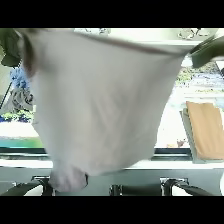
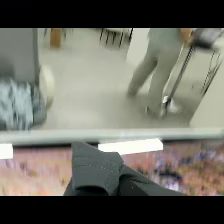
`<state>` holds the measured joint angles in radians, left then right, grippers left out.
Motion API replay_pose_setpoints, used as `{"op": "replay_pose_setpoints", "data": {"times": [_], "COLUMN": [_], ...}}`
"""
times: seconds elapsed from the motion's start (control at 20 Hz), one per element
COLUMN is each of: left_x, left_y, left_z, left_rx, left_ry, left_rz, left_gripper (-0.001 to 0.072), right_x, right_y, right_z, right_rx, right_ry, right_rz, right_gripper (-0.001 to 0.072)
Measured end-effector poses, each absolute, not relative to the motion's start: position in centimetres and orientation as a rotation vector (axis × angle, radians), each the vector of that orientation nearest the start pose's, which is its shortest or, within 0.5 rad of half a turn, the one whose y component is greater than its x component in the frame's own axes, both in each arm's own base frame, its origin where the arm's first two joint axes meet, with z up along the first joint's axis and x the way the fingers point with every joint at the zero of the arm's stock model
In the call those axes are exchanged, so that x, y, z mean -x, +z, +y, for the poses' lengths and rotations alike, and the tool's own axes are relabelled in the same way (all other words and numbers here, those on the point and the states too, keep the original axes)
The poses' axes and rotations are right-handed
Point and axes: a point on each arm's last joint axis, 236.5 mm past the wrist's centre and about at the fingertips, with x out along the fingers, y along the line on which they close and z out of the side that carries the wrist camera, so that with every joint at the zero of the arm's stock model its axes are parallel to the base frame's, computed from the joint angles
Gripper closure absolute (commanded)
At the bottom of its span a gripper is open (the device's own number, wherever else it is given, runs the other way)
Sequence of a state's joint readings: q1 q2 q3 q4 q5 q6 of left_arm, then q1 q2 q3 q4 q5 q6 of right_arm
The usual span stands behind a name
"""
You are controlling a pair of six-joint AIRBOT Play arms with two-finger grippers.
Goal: Fold the shirts.
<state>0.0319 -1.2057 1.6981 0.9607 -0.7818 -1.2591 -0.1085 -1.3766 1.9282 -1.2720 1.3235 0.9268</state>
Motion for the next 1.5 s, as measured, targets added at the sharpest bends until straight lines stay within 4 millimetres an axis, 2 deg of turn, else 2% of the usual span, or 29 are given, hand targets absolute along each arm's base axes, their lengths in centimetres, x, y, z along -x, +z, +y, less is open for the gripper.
{"op": "replay_pose_setpoints", "data": {"times": [0.1,0.2,0.25,0.35,0.4,0.45,0.5,0.55,0.6,0.65,0.7,0.8,0.9,1.0,1.15,1.25,1.35,1.5], "left_x": [-51.7,-54.4,-55.2,-56.0,-56.1,-55.9,-55.7,-55.3,-54.7,-53.8,-52.7,-49.5,-45.1,-39.8,-32.1,-28.5,-26.7,-26.0], "left_y": [29.2,22.2,18.9,13.6,11.6,9.8,8.8,8.1,7.7,7.4,7.0,6.0,4.3,2.2,-2.1,-4.7,-6.7,-8.3], "left_z": [-8.3,-8.7,-9.0,-9.5,-9.7,-10.0,-10.2,-10.3,-10.0,-9.2,-8.2,-5.0,-1.7,0.1,0.2,-0.8,-1.6,-2.9], "left_rx": [0.203,0.224,0.242,0.286,0.308,0.333,0.356,0.38,0.388,0.4,0.398,0.409,0.452,0.516,0.583,0.604,0.638,0.675], "left_ry": [-0.366,-0.366,-0.367,-0.367,-0.365,-0.367,-0.367,-0.369,-0.376,-0.374,-0.373,-0.34,-0.286,-0.239,-0.197,-0.202,-0.193,-0.193], "left_rz": [0.363,0.5,0.571,0.69,0.74,0.791,0.827,0.864,0.906,0.952,1.007,1.14,1.288,1.414,1.536,1.571,1.569,1.541], "left_gripper": [0.0672,0.0672,0.0672,0.0664,0.0554,0.029,0.0048,0.0045,0.0045,0.0045,0.0047,0.0047,0.0059,0.0115,0.0114,0.0114,0.0115,0.0115], "right_x": [-51.0,-53.5,-54.3,-55.3,-55.6,-55.8,-55.9,-55.9,-55.7,-55.0,-54.0,-50.8,-46.5,-42.6,-38.4,-36.0,-34.1,-32.3], "right_y": [19.7,13.7,11.1,6.8,5.4,4.2,3.5,3.1,3.3,3.5,3.7,3.6,3.0,2.7,1.4,0.4,-0.3,-1.4], "right_z": [1.2,1.4,1.9,3.1,3.8,4.4,4.8,5.1,5.2,4.6,3.4,0.0,-3.4,-5.2,-5.4,-5.0,-4.4,-4.2], "right_rx": [0.306,0.187,0.121,0.022,-0.01,-0.038,-0.057,-0.069,-0.074,-0.051,-0.019,0.02,0.01,-0.023,-0.054,-0.061,-0.057,-0.05], "right_ry": [0.373,0.373,0.381,0.404,0.414,0.423,0.427,0.435,0.445,0.457,0.457,0.452,0.451,0.45,0.442,0.451,0.464,0.464], "right_rz": [0.773,0.874,0.916,0.985,1.006,1.024,1.035,1.042,1.046,1.063,1.089,1.201,1.346,1.447,1.502,1.523,1.532,1.545], "right_gripper": [0.0654,0.0653,0.0653,0.0652,0.0646,0.0509,0.0292,0.0038,0.0016,0.0025,0.0069,0.0101,0.0105,0.0104,0.0104,0.0101,0.0098,0.0095]}}
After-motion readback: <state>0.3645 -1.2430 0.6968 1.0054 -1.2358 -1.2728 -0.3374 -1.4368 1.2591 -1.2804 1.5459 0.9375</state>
